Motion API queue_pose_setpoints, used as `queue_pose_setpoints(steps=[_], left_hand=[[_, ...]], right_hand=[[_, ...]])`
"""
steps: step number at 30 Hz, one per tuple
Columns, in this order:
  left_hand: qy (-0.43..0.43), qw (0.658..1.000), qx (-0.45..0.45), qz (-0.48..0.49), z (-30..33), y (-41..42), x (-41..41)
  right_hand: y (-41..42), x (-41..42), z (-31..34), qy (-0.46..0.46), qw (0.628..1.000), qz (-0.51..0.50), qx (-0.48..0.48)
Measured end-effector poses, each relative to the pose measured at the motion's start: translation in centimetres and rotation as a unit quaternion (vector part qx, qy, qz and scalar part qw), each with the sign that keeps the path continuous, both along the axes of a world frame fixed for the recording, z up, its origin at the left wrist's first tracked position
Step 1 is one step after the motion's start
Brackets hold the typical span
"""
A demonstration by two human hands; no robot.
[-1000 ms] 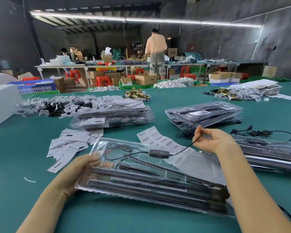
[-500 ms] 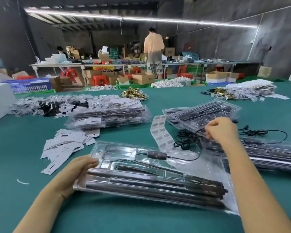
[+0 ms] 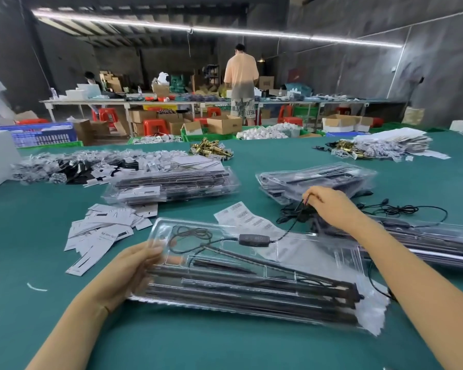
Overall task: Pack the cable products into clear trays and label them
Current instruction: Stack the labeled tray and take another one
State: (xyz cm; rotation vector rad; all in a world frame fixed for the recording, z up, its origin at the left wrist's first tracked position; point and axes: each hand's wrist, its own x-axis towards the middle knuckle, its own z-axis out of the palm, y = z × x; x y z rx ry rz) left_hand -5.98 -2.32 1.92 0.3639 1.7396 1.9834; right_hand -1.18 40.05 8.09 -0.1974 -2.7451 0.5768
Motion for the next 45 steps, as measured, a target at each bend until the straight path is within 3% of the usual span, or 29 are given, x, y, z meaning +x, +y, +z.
queue_pose_setpoints(steps=[2,5,9,11,14,16,20,24,26,30,33,35,39,42,45], left_hand=[[0.005,1.0,-0.013,0.002,0.0,0.1,0.2],[0.023,0.999,-0.043,0.022,0.0,0.4,0.5],[0.019,0.997,-0.049,0.047,0.0,0.5,0.5],[0.011,0.998,-0.038,0.049,0.0,0.6,0.5],[0.007,0.999,-0.031,0.042,0.1,0.8,0.6],[0.008,0.998,-0.034,0.047,0.2,0.9,0.6],[0.021,0.997,-0.055,0.046,0.3,1.1,0.7],[0.028,0.998,-0.057,0.008,0.1,1.0,0.5],[0.022,0.998,-0.053,0.02,0.0,1.0,0.1],[0.018,0.997,-0.021,0.069,-0.3,1.1,-0.3],[0.01,0.992,-0.01,0.123,-0.3,1.0,-0.2],[0.003,0.989,-0.008,0.148,-0.2,0.7,-0.3],[-0.004,0.981,-0.011,0.195,-0.3,-0.9,-0.3],[-0.008,0.973,-0.003,0.229,-0.1,-2.5,-0.2],[-0.008,0.965,0.007,0.261,0.4,-3.9,-0.1]], right_hand=[[0.1,-0.6,-0.1,-0.011,1.0,0.02,0.009],[-0.4,-1.2,0.8,-0.099,0.992,0.065,0.043],[0.1,-1.7,2.4,-0.196,0.972,0.046,0.121],[-0.1,-1.6,2.7,-0.181,0.957,0.021,0.225],[0.1,-1.3,2.0,-0.112,0.896,-0.05,0.426],[0.5,-0.5,1.8,-0.139,0.873,-0.106,0.455],[1.9,1.7,2.2,-0.206,0.866,-0.208,0.406],[1.6,4.1,4.5,-0.206,0.913,-0.254,0.244],[0.8,4.8,6.3,-0.164,0.941,-0.264,0.134],[-2.2,5.5,7.7,0.066,0.978,-0.197,-0.018],[-6.9,5.3,7.6,0.274,0.951,-0.111,-0.092],[-9.9,4.8,7.5,0.325,0.941,-0.051,-0.084],[-13.9,3.9,6.4,0.242,0.965,0.086,-0.049],[-15.3,3.4,4.7,0.169,0.981,0.093,-0.008],[-15.8,3.1,4.1,0.125,0.986,0.085,-0.07]])
